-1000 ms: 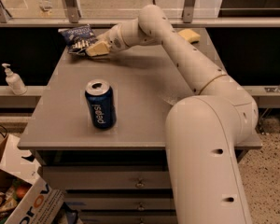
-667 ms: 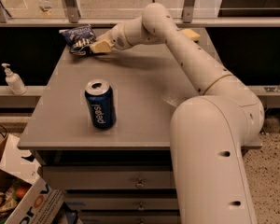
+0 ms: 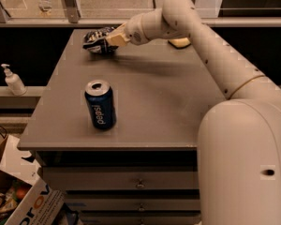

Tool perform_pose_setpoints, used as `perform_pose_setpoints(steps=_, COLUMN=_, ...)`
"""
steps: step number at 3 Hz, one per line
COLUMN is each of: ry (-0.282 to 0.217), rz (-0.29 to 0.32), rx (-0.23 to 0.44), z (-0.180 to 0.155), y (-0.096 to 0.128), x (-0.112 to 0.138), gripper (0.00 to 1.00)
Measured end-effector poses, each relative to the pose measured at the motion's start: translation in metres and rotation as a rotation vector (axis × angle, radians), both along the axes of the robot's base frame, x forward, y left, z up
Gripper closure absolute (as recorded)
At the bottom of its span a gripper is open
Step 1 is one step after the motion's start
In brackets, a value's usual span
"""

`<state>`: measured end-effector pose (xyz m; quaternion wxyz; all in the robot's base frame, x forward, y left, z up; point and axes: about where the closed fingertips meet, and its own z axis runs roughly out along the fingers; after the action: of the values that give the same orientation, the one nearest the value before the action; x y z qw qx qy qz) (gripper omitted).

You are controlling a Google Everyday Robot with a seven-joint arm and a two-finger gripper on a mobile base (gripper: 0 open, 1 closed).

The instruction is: Move blue chip bag near pepsi can

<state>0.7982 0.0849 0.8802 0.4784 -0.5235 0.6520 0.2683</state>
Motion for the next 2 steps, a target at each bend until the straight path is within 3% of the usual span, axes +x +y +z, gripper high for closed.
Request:
perform_pose_setpoints(steps=1, ry=-0.024, rz=0.062, rx=-0.011, z=0.014, y=-0.027, x=-0.021, gripper=1.0)
perform_pose_setpoints(steps=2, ry=-0.015, rz=0.164, rx=0.0, z=0.017, y=-0.057, x=-0.049, gripper=1.0)
